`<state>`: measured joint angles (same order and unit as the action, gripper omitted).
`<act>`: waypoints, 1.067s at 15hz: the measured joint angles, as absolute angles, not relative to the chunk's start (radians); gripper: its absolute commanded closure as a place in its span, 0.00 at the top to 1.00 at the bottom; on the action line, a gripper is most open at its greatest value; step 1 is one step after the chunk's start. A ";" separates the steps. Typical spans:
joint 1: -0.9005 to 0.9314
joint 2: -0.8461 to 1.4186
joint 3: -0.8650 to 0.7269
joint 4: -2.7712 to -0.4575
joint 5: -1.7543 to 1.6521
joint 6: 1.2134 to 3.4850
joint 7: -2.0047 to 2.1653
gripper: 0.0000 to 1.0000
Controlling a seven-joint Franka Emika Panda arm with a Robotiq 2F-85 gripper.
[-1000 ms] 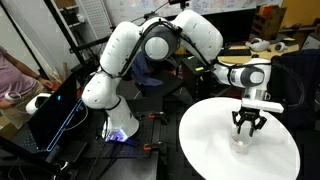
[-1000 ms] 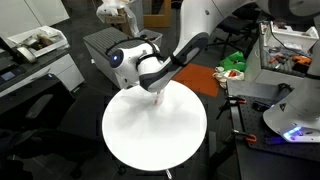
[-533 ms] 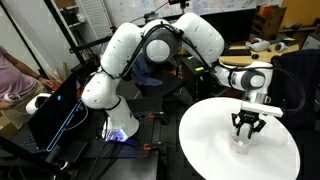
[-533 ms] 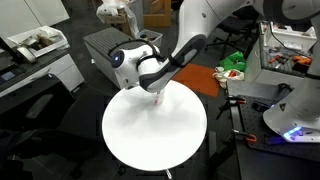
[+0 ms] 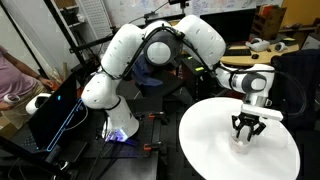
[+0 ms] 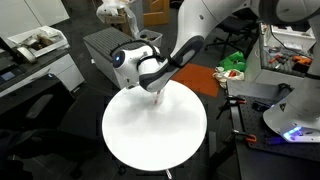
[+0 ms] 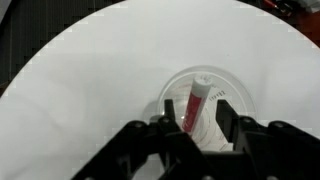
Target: Remove the marker from the cup and put it on the table
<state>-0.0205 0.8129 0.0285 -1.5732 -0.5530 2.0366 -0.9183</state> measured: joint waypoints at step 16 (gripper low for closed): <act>-0.033 0.847 0.015 -1.551 -0.543 2.028 -0.918 0.01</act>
